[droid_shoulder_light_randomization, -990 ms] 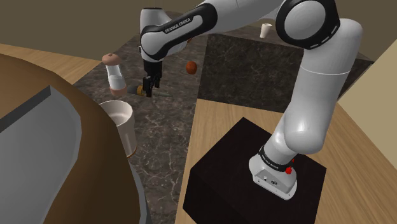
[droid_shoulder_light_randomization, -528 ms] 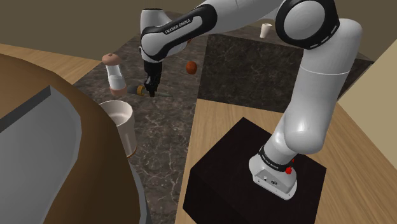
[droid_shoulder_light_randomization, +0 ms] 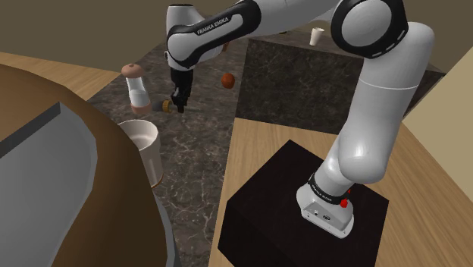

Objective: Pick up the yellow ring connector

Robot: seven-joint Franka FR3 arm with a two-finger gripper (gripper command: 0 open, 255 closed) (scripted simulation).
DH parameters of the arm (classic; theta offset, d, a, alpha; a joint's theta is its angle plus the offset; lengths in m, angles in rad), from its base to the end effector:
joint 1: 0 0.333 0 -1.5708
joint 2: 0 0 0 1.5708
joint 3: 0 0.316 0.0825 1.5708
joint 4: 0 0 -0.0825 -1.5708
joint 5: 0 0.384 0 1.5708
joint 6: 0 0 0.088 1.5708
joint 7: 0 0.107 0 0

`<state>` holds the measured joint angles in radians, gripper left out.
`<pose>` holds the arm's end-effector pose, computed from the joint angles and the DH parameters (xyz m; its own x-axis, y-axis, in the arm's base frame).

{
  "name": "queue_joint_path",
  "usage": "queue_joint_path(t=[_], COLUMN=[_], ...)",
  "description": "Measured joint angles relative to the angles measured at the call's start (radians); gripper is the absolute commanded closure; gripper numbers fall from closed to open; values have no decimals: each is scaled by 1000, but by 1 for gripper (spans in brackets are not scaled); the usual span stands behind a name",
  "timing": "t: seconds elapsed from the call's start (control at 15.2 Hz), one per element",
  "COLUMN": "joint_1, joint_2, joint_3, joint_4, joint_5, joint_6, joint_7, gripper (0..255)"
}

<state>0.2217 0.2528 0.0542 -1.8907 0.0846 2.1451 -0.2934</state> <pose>0.5908 0.1693 0.3731 0.8672 0.4973 0.0242 0.4975 -0.8637 -0.0810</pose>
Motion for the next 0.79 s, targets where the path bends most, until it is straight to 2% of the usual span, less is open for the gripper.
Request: queue_joint_path(t=[0.79], joint_1=[-3], joint_2=[-54], joint_3=[-2], joint_4=[85], joint_5=[-3], joint_6=[-139], joint_7=[8], gripper=[255])
